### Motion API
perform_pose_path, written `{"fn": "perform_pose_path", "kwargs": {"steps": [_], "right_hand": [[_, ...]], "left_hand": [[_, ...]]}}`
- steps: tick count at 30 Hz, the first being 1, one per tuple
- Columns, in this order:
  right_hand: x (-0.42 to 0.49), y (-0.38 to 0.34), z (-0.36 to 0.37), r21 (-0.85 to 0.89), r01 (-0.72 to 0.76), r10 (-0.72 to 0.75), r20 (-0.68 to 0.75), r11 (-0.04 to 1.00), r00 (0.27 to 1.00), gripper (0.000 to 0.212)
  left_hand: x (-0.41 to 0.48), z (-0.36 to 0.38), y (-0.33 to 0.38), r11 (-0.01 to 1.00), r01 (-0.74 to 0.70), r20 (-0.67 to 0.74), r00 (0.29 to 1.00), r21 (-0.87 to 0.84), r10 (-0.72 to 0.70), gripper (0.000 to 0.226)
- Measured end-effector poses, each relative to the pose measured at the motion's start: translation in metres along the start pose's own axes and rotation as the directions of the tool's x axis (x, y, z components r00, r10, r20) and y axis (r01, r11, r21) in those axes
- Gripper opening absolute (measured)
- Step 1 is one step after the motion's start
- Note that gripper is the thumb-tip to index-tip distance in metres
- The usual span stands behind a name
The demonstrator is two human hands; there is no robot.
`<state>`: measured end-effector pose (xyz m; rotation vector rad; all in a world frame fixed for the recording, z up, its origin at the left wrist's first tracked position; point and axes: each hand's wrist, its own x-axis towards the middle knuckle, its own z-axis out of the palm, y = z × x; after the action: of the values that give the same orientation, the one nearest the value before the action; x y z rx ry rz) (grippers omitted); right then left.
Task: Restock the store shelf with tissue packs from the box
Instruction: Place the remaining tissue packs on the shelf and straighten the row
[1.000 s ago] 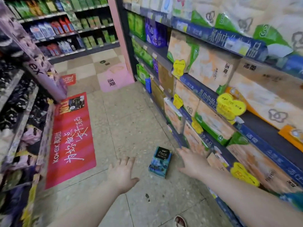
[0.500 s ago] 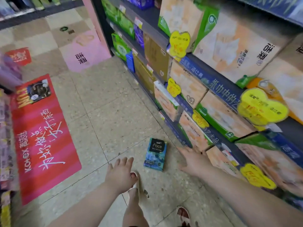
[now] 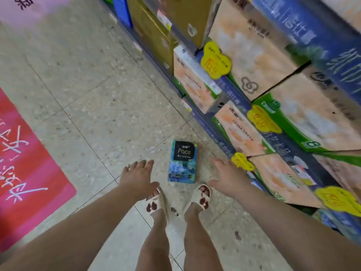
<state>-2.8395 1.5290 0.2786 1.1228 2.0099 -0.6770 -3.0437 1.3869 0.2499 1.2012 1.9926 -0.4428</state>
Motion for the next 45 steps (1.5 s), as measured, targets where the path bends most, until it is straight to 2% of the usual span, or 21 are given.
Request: {"fn": "perform_pose_path", "kwargs": {"steps": [4,9,19,25,29,31,33,35,39,45], "right_hand": [[0.073,0.011,0.025,0.014,-0.027,0.027,0.051,1.0,0.998,0.074],[0.153,0.027,0.076,0.113,-0.1,0.083,0.148,0.989,0.985,0.07],[0.294,0.041,0.172,0.392,-0.149,0.094,0.156,0.908,0.983,0.061],[0.365,0.056,0.245,0.565,-0.197,0.132,0.154,0.801,0.979,0.058],[0.397,0.062,0.278,0.739,-0.258,0.17,0.194,0.622,0.966,0.057],[0.407,0.06,0.293,0.808,-0.264,0.166,0.207,0.526,0.964,0.055],[0.413,0.058,0.306,0.863,-0.252,0.168,0.197,0.439,0.966,0.055],[0.407,0.056,0.311,0.891,-0.23,0.16,0.18,0.391,0.971,0.054],[0.365,0.054,0.298,0.903,-0.233,0.17,0.182,0.362,0.968,0.053],[0.262,0.052,0.239,0.919,-0.207,0.176,0.154,0.335,0.972,0.051]], "left_hand": [[0.061,0.041,0.007,0.998,-0.003,0.062,0.998,-0.067,0.007,0.078],[0.132,0.097,0.011,0.992,0.02,0.14,0.99,-0.123,-0.003,0.081],[0.275,0.205,0.012,0.89,0.193,0.152,0.978,-0.414,-0.141,0.086],[0.337,0.266,0.018,0.815,0.264,0.228,0.959,-0.516,-0.166,0.092],[0.367,0.289,0.03,0.673,0.328,0.259,0.944,-0.663,-0.205,0.093],[0.379,0.297,0.034,0.546,0.359,0.291,0.933,-0.757,-0.21,0.08],[0.384,0.304,0.037,0.398,0.354,0.298,0.934,-0.847,-0.198,0.056],[0.38,0.307,0.038,0.319,0.335,0.278,0.937,-0.887,-0.211,0.044],[0.337,0.291,0.043,0.362,0.272,0.19,0.951,-0.892,-0.245,0.043],[0.238,0.215,0.062,0.404,0.234,0.137,0.957,-0.884,-0.254,0.037]]}}
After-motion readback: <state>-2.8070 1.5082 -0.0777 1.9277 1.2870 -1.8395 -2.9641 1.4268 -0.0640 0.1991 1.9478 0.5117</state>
